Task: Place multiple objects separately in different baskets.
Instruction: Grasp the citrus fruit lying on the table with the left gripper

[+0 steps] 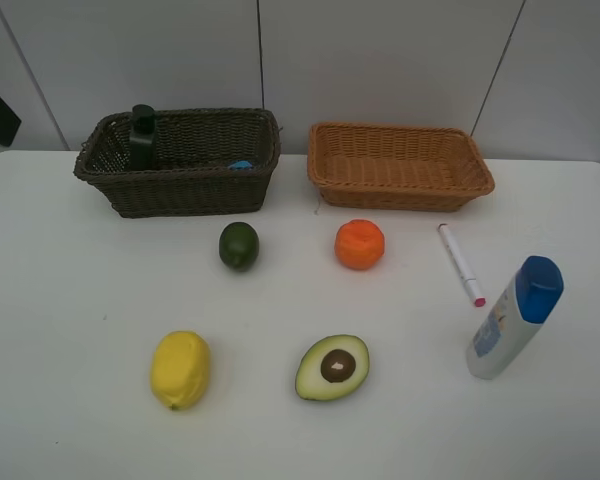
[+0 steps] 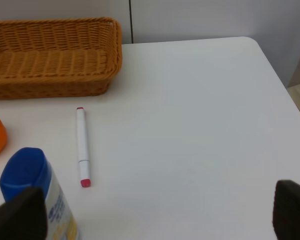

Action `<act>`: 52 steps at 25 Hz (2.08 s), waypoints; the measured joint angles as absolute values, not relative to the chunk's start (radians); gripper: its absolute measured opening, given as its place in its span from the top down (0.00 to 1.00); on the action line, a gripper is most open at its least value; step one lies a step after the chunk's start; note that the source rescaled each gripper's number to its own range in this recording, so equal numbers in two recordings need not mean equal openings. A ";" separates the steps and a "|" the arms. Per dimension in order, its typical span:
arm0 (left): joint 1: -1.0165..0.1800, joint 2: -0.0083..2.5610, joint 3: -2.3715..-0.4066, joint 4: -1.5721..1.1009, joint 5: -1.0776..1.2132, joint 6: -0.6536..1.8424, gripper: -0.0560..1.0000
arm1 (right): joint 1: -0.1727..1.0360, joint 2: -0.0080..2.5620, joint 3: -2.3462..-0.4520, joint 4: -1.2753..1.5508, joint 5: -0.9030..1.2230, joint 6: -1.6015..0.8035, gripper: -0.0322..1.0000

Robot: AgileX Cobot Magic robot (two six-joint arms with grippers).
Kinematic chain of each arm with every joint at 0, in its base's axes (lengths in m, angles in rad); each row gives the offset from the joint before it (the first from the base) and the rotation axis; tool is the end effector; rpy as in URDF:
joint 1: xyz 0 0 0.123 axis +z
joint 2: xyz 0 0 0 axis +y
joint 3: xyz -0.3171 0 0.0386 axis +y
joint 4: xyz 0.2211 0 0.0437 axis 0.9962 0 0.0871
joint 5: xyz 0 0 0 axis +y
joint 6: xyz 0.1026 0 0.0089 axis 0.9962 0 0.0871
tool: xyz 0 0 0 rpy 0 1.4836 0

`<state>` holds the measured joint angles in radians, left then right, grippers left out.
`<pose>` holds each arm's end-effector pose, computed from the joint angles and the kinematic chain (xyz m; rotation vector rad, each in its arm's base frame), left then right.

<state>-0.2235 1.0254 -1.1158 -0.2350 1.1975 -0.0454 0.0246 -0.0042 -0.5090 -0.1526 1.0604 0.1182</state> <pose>0.1298 -0.0524 0.3924 0.2001 2.5917 -0.4129 -0.0541 -0.0150 0.2620 0.1028 2.0201 -0.0918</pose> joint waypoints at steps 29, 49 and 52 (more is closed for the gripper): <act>-0.685 1.665 -0.841 -0.171 0.845 -0.464 0.01 | 0.032 -0.004 -0.509 -0.153 1.060 0.118 0.01; -0.686 1.874 -0.842 -0.126 0.688 -0.470 0.55 | 0.032 -0.004 -0.509 -0.153 1.061 0.118 0.01; -0.686 1.868 -0.851 -0.120 0.702 -0.442 0.55 | 0.032 -0.004 -0.509 -0.153 1.061 0.118 0.01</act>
